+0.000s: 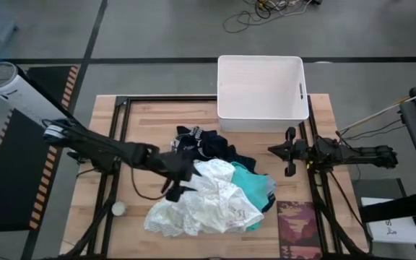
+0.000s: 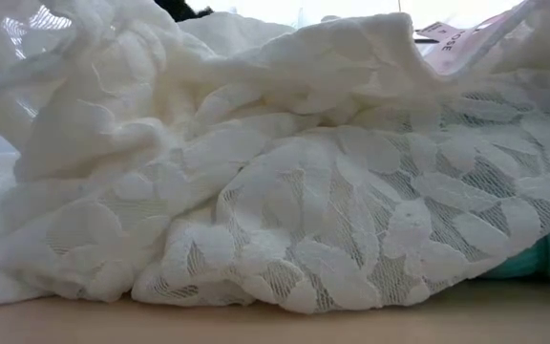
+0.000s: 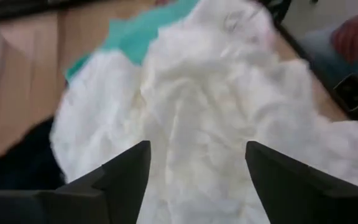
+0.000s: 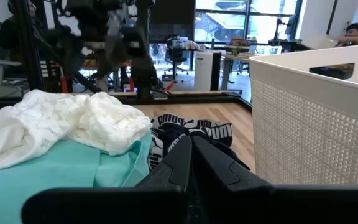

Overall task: Sort clothes
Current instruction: Put the white dress into the white laundry bin

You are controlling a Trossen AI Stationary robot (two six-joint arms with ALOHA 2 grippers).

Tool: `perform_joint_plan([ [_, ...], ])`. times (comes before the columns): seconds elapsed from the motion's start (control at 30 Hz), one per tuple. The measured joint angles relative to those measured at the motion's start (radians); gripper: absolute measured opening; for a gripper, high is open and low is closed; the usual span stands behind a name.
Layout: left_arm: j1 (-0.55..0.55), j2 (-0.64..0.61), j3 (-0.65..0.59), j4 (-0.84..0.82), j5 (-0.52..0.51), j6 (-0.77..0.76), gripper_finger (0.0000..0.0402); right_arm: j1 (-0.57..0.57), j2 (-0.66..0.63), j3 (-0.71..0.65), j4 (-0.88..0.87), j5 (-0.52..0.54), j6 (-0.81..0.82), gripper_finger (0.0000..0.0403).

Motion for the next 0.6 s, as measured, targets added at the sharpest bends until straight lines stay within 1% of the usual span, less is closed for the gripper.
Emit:
perform_joint_plan([
  [0.3,0.000,0.196,0.066,0.040,-0.005,-0.029,0.0252,0.000,0.000,0.000,0.000,0.000,0.000,0.0000],
  [0.4,0.000,0.248,0.102,0.040,-0.006,-0.052,0.0242,0.000,0.000,0.000,0.000,0.000,0.000,0.0000],
  [0.5,-0.001,0.287,0.151,0.000,-0.006,-0.015,0.0209,0.000,0.000,0.000,0.000,0.000,0.000,0.0000],
  [0.57,-0.010,0.298,0.186,-0.057,-0.014,0.040,0.0167,0.000,0.000,0.000,0.000,0.000,0.000,0.0000],
  [0.6,-0.013,0.300,0.204,-0.090,-0.021,0.059,0.0139,0.000,0.000,0.000,0.000,0.000,0.000,0.0000],
])
